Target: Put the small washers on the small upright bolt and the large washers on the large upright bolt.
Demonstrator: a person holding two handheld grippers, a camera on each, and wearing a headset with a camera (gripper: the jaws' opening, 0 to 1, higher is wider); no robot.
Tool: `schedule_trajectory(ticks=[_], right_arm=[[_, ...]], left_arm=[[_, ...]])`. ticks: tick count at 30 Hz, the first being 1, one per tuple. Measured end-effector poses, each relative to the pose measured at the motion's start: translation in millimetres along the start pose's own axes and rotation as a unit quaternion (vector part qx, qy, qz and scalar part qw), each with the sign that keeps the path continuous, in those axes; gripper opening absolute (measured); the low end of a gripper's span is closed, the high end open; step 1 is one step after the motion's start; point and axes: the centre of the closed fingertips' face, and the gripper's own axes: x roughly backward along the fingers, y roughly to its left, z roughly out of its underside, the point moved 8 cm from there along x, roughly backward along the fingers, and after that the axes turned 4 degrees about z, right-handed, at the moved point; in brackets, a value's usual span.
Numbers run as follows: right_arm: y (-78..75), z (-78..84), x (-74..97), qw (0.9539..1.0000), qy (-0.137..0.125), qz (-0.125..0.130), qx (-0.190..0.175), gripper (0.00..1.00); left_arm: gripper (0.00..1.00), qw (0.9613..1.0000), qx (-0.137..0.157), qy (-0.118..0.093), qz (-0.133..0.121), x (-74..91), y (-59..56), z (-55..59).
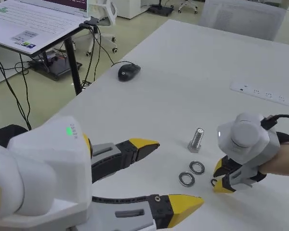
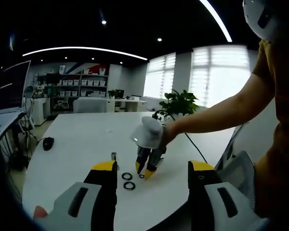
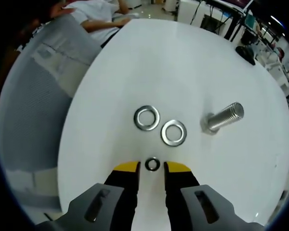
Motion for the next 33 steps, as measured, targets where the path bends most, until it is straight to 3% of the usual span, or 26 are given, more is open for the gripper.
schedule_trajectory(ticks=[6,19,26,33], right_arm=[[1.4,-0.4,0.2,0.9999,0.005,0.006,0.015,0.14],[3.6,0.6,2.7,0.9999,0.006,0.013,0.01,0.12],[7.5,9.3,17.8,0.9999,-0.001,0.011,-0.009,0.12],[11.2,31.3,40.6,0.999,-0.006,0.027,-0.036,0.12]], left_arm=[[0.58,1.0,0.0,0.002,0.003,-1.6,-0.9,0.6],[0.58,1.0,-0.003,0.003,0.004,-1.0,-2.1,-0.1],[0.58,0.9999,-0.004,0.004,0.01,-3.9,-3.8,-0.6],[0.58,0.9997,-0.01,0.005,0.02,-7.9,-5.0,-2.2]])
